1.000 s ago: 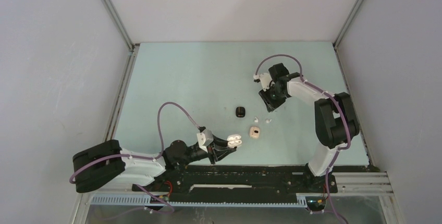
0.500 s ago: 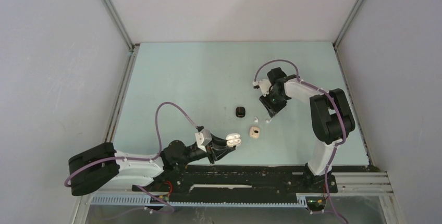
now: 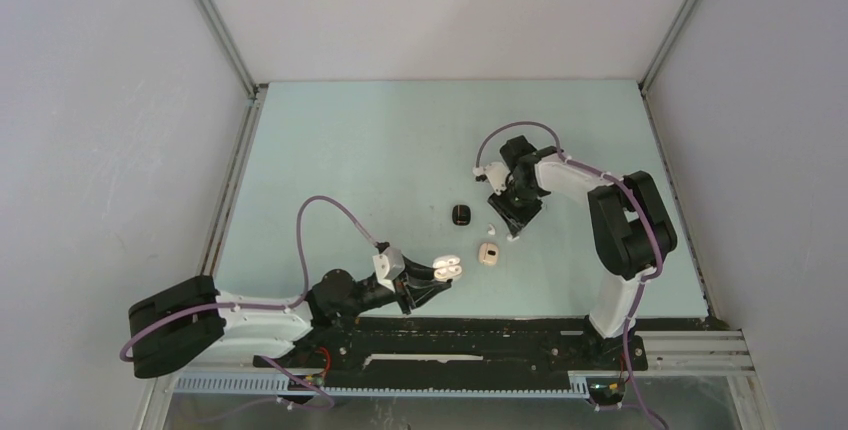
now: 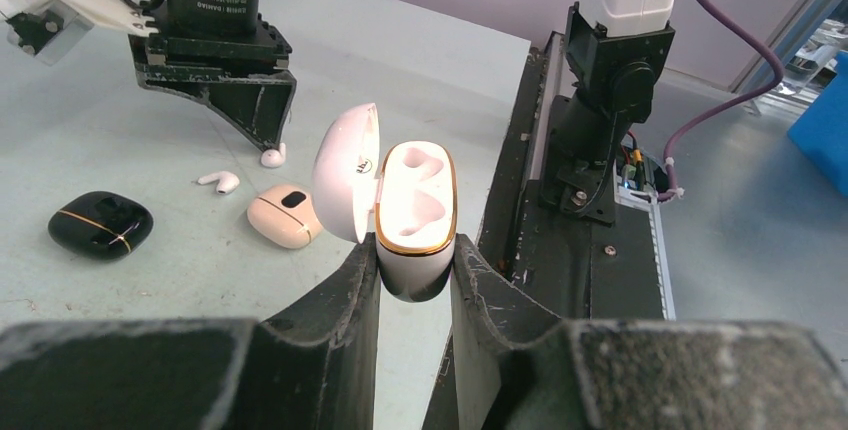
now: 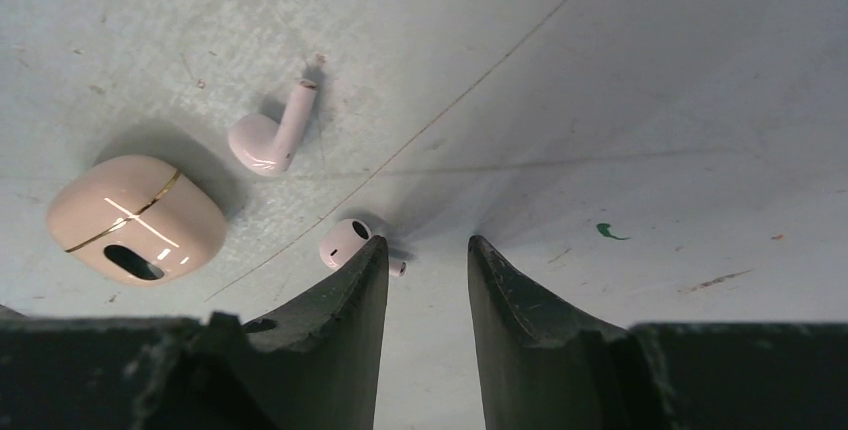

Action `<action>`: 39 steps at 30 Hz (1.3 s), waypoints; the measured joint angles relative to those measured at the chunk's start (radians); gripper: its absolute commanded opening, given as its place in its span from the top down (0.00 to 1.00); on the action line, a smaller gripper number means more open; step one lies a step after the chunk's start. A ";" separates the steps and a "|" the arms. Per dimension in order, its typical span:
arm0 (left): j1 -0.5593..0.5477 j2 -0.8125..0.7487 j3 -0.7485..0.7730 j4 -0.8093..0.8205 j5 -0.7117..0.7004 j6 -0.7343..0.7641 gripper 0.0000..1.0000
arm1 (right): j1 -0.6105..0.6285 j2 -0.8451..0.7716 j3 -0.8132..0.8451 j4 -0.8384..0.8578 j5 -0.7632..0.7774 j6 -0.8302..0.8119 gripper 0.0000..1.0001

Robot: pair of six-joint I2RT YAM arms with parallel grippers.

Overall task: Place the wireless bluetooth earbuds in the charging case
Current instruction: Pick up the earbud from the center of the board.

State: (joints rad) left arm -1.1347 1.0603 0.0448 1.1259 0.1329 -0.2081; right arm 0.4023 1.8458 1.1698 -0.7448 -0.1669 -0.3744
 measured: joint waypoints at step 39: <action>0.000 -0.020 -0.025 -0.033 -0.008 -0.001 1.00 | 0.033 -0.036 -0.050 -0.057 -0.083 0.000 0.64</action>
State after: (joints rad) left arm -1.1347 1.0405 0.0196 1.0927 0.1253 -0.2089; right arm 0.4351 1.8095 1.1198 -0.8021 -0.2497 -0.3740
